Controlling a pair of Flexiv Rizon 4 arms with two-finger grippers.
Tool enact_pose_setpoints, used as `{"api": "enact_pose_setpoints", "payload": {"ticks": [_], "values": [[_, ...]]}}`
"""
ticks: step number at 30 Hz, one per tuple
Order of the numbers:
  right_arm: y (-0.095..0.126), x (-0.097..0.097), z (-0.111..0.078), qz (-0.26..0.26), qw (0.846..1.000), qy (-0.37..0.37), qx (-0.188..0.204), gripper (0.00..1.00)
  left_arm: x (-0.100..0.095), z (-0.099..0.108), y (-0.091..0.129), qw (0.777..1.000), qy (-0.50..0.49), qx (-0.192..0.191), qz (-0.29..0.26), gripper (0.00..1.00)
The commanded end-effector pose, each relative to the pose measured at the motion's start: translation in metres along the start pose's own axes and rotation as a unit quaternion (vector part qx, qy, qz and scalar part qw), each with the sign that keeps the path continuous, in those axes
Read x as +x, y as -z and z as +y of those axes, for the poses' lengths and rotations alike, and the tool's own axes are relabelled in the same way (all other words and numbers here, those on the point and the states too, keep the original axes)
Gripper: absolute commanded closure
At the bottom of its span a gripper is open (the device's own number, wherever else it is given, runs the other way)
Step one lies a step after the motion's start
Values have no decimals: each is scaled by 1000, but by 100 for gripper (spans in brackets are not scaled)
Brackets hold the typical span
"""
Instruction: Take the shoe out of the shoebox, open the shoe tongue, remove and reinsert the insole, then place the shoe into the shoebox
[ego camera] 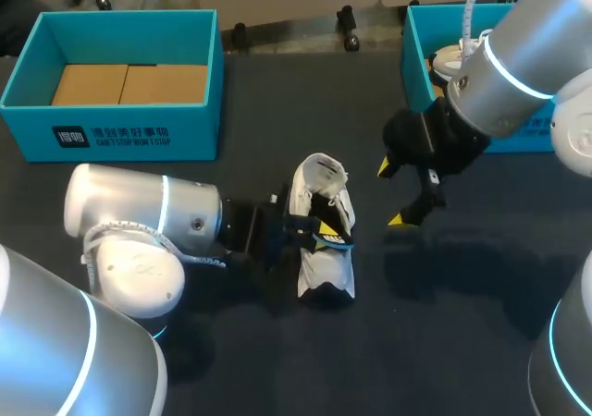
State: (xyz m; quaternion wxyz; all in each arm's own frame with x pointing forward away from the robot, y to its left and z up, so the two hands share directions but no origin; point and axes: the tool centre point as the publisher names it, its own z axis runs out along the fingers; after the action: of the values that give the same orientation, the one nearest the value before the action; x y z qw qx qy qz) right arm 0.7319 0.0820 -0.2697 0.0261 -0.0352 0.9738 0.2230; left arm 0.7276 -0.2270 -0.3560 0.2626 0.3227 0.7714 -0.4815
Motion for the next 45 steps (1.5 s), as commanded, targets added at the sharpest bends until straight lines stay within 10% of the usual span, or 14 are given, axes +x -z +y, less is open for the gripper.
{"api": "enact_pose_setpoints", "payload": {"ticks": [1, 5, 7, 10, 19, 44, 45], "values": [[-1, 1, 0, -2, 1000, 0, 1, 0, -1, 9, -11, 1000, -4, -15, 1, 100], [-1, 1, 0, -2, 1000, 0, 1, 0, 0, 14, -14, 1000, 0, -26, 4, 100], [-1, 1, 0, -2, 1000, 0, 1, 0, -1, 10, -11, 1000, 3, -18, 1, 61], [-1, 1, 0, -2, 1000, 0, 1, 0, -4, 0, -4, 1000, 4, -3, -6, 55], [-1, 1, 0, -2, 1000, 0, 1, 0, -9, -19, 9, 1000, 0, 18, -14, 100], [-1, 1, 0, -2, 1000, 0, 1, 0, -8, 0, -11, 996, -85, -13, -6, 100], [-1, 1, 0, -2, 1000, 0, 1, 0, -9, -2, -8, 997, -80, -10, -8, 81]]}}
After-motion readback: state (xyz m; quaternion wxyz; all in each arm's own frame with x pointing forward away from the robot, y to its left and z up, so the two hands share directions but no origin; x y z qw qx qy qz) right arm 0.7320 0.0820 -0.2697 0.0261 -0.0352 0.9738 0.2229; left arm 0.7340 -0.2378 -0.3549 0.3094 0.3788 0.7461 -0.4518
